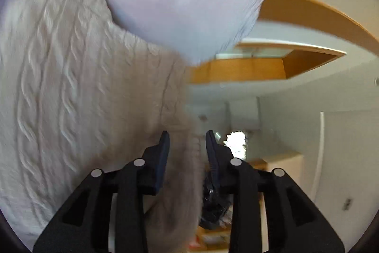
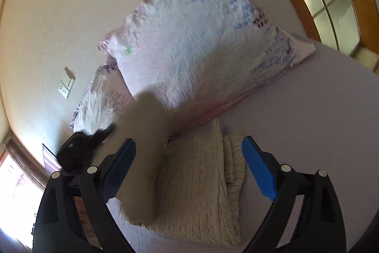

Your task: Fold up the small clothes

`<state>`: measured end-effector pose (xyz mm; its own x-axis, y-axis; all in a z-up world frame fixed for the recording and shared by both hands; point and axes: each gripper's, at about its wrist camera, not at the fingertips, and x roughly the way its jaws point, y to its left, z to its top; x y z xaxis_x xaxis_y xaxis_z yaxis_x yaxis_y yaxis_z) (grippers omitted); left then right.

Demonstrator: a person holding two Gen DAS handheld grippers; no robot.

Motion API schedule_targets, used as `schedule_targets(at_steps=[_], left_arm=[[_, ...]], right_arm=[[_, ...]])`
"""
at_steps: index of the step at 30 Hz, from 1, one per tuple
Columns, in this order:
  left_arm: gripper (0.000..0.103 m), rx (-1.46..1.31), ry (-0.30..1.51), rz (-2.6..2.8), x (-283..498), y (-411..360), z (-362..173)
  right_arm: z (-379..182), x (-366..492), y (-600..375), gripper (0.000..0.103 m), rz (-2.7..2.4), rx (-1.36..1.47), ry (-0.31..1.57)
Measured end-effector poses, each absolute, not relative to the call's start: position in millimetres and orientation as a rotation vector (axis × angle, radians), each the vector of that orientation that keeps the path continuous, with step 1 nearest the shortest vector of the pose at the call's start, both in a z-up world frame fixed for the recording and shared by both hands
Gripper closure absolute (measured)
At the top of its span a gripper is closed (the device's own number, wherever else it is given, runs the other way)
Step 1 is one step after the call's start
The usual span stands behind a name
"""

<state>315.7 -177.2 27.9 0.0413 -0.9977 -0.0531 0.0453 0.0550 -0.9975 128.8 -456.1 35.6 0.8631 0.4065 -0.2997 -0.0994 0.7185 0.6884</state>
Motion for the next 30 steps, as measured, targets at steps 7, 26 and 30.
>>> schedule_targets(at_steps=[7,26,30], left_arm=[[0.022,-0.836,0.949,-0.865,298.4,-95.4,52.9],[0.062,-0.623,1.064,-0.747,298.5,-116.7,-7.7],[0.062,-0.575,0.937,-0.695,272.8,-65.2,23.7]], right_arm=[[14.9,160.3,-458.6,0.010,0.335,0.746,0.639],[-24.6,202.7,-424.1,0.065,0.477,0.848,0.791],[0.4,213.2,-363.5,0.066,0.614,0.742,0.766]])
